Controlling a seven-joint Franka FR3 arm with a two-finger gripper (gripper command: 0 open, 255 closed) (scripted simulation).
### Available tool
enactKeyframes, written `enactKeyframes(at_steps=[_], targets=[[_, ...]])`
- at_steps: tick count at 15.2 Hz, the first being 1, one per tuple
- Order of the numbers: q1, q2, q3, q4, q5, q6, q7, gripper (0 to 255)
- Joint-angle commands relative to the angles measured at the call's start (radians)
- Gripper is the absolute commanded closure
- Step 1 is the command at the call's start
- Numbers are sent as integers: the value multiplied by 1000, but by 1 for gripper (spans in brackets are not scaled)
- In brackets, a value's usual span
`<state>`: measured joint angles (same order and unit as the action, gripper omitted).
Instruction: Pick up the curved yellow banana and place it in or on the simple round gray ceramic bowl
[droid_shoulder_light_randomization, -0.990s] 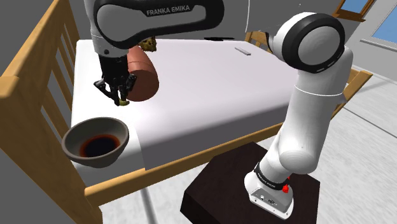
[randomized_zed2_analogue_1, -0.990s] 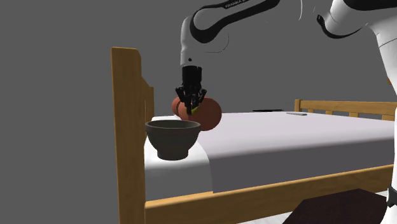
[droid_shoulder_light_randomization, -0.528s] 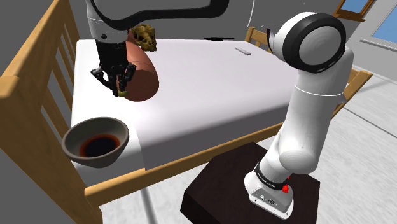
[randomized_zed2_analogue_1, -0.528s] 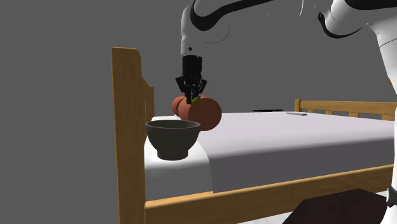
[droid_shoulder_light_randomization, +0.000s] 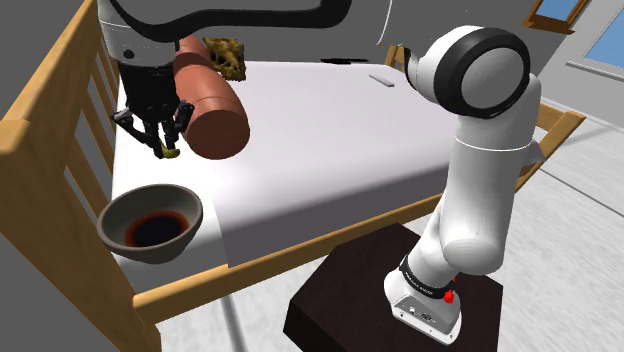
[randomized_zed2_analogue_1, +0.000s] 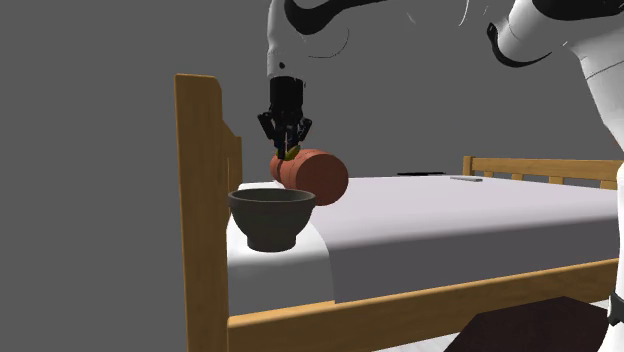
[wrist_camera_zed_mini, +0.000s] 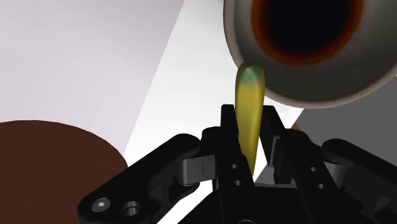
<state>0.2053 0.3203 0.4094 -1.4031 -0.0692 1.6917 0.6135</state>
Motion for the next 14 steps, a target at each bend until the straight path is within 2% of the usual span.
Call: enactKeyframes(at_steps=[1,5,7,14], targets=[[46,53,12,78,-23,-27,52,255],[139,157,24,223,-68,-71,137,255],[205,236,26,341,-98,-111,184,255],[147,222,80,207,-120,-4,198,255]])
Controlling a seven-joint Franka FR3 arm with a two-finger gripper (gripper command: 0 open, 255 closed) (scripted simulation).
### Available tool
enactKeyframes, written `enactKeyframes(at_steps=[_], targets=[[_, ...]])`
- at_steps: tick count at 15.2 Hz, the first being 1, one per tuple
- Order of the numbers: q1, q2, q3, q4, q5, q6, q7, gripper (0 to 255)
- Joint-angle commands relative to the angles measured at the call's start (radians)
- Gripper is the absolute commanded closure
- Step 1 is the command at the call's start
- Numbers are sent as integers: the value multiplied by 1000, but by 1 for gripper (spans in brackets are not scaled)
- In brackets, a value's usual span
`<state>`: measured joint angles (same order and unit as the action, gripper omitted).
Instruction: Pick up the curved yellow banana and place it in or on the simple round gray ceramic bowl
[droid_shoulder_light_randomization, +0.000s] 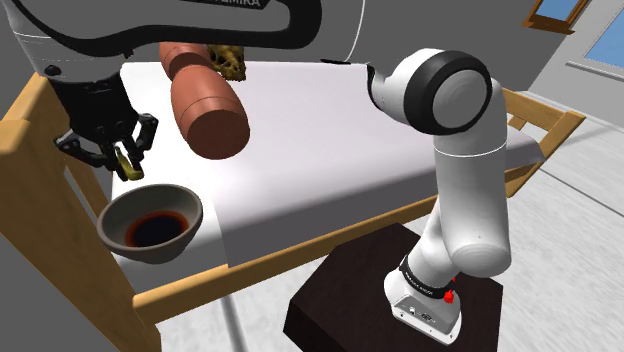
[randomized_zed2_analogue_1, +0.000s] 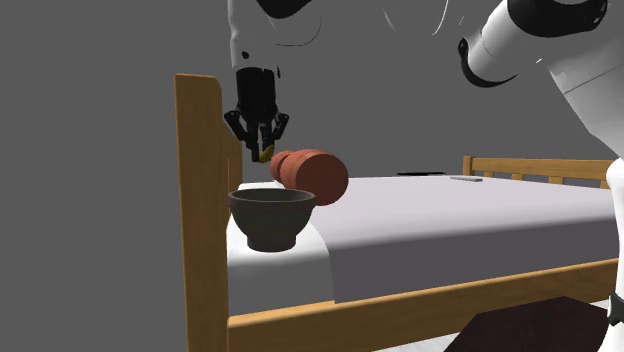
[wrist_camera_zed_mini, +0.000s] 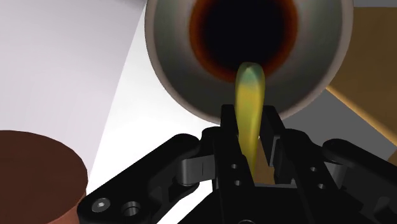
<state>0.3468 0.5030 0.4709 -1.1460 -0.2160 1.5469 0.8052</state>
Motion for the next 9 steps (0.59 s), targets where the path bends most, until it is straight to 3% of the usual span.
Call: enactKeyframes(at_steps=[1,5,9], targets=[[2,37,19,-67,27,155,7,255],[-10,35,22,-128,25,212,9,255],[-11,35,23,-128,24,212,9,255]])
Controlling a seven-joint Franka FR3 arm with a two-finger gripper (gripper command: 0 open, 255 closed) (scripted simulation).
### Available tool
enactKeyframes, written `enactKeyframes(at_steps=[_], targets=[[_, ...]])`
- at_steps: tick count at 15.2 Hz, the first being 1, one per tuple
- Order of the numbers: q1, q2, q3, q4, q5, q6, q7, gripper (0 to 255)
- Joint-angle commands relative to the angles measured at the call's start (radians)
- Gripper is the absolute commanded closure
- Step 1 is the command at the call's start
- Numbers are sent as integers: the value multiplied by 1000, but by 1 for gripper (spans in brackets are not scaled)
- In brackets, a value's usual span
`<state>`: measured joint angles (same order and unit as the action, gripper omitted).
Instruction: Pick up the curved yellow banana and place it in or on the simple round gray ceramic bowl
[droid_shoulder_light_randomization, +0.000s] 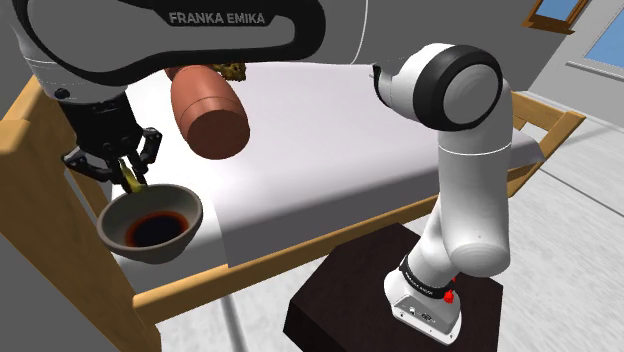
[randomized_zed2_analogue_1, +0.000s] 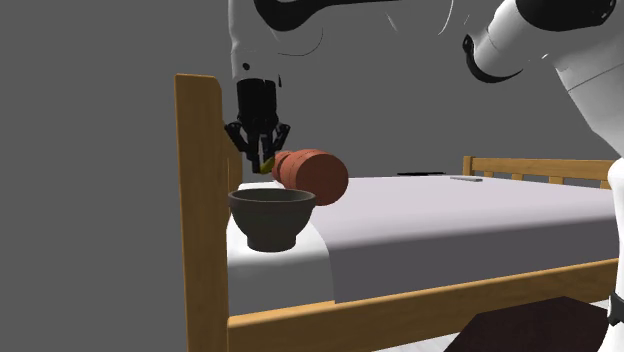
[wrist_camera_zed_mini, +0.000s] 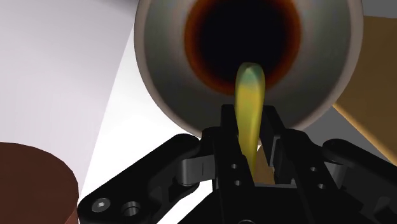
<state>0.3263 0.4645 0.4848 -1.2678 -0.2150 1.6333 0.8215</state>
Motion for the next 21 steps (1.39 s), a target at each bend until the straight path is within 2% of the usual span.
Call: enactKeyframes(at_steps=[1,4,5,6,7,9,10,14,21], targets=[[8,74,12,-7,22,125,-6,255],[7,74,12,-7,21,125,-6,255],[-15,49,12,-71,31,165,-16,0],[-13,44,14,-75,32,165,-12,0],[-25,24,16,-133,40,201,-11,0],[-22,32,14,-100,36,177,-16,0],[5,75,16,-6,20,125,-5,0],[21,94,30,151,8,-14,-8,0],[5,99,56,152,-7,-16,-1,0]])
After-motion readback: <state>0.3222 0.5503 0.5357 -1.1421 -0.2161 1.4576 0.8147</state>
